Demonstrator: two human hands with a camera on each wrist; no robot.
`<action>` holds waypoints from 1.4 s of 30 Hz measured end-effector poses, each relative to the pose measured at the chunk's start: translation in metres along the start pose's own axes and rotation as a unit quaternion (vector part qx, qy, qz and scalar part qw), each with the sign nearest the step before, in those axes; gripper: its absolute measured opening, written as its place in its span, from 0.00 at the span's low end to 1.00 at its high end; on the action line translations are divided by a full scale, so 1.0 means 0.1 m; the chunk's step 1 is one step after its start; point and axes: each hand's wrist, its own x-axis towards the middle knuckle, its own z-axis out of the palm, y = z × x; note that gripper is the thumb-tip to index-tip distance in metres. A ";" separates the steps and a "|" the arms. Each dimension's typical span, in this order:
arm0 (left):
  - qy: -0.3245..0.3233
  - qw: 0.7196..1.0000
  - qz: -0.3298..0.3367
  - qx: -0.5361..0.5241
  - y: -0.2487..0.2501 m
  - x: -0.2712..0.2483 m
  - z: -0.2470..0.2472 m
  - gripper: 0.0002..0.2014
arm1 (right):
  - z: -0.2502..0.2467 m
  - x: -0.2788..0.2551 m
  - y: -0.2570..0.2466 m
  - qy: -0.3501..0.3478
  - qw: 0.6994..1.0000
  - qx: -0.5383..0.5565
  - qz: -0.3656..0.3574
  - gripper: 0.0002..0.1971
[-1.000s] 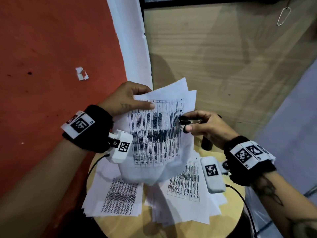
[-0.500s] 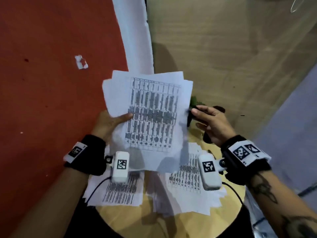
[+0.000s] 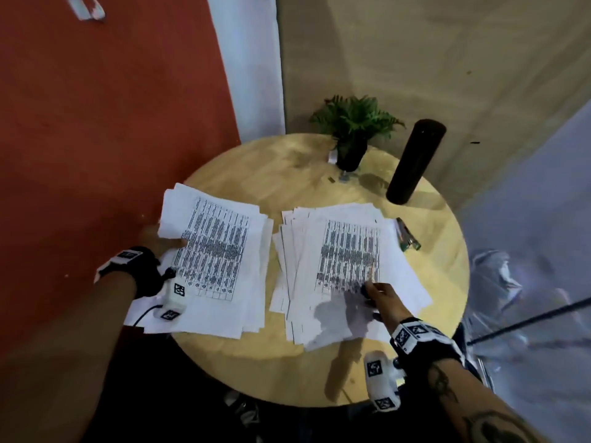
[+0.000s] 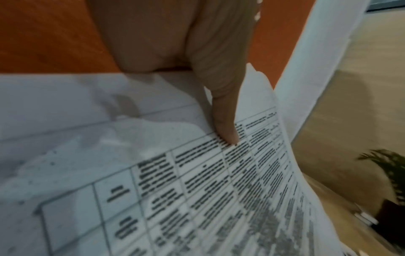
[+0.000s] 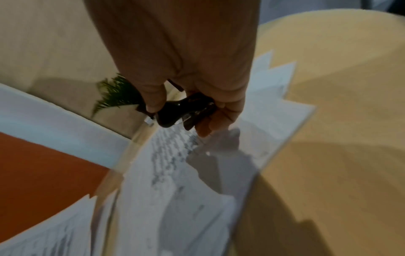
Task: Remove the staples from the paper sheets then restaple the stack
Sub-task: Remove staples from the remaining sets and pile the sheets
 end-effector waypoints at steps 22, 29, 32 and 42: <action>-0.181 0.958 -0.057 0.214 0.81 -0.58 2.73 0.35 | 0.00 0.10 0.12 -0.013 0.998 0.043 0.053 0.16; -0.218 0.971 0.016 0.094 0.67 -0.55 2.64 0.26 | -0.02 0.15 0.20 -0.040 0.998 0.043 0.037 0.14; -0.193 0.978 0.054 0.049 0.60 -0.61 2.62 0.18 | -0.10 0.13 0.22 -0.015 0.994 0.107 0.035 0.07; -0.236 0.941 0.130 -0.203 0.88 -0.93 2.01 0.09 | -0.74 0.28 -0.65 -0.053 0.945 0.297 -0.129 0.40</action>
